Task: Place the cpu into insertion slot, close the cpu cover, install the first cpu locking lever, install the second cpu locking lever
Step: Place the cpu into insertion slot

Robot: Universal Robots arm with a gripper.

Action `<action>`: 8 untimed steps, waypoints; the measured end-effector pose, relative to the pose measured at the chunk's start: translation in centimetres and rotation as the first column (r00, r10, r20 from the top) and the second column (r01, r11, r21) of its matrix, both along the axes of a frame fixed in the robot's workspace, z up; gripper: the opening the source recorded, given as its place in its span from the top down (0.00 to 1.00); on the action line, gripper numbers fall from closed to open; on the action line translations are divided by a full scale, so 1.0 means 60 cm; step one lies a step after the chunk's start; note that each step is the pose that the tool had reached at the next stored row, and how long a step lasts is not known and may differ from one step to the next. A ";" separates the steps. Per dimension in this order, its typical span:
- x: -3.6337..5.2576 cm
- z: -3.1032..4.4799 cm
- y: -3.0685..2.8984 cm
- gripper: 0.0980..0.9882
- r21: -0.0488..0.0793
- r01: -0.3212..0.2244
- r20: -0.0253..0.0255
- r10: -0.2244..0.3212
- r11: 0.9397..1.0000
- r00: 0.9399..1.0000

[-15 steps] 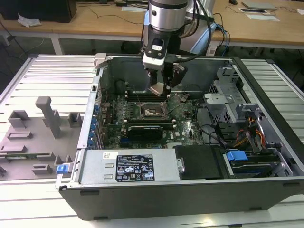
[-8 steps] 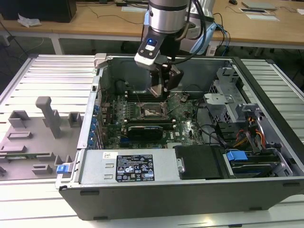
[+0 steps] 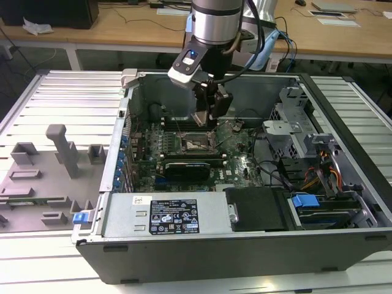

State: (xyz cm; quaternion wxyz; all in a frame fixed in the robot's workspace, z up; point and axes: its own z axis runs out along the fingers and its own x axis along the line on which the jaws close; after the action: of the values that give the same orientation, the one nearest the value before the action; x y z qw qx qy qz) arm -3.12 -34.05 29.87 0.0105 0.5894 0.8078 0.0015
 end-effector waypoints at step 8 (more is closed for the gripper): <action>0.000 -0.006 0.0000 0.50 -0.002 0.178 0.000 -0.178 0.984 0.984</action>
State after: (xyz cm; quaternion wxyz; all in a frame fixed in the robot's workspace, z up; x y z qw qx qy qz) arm -3.13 -34.05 29.48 0.0111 0.6594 0.7517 -0.0002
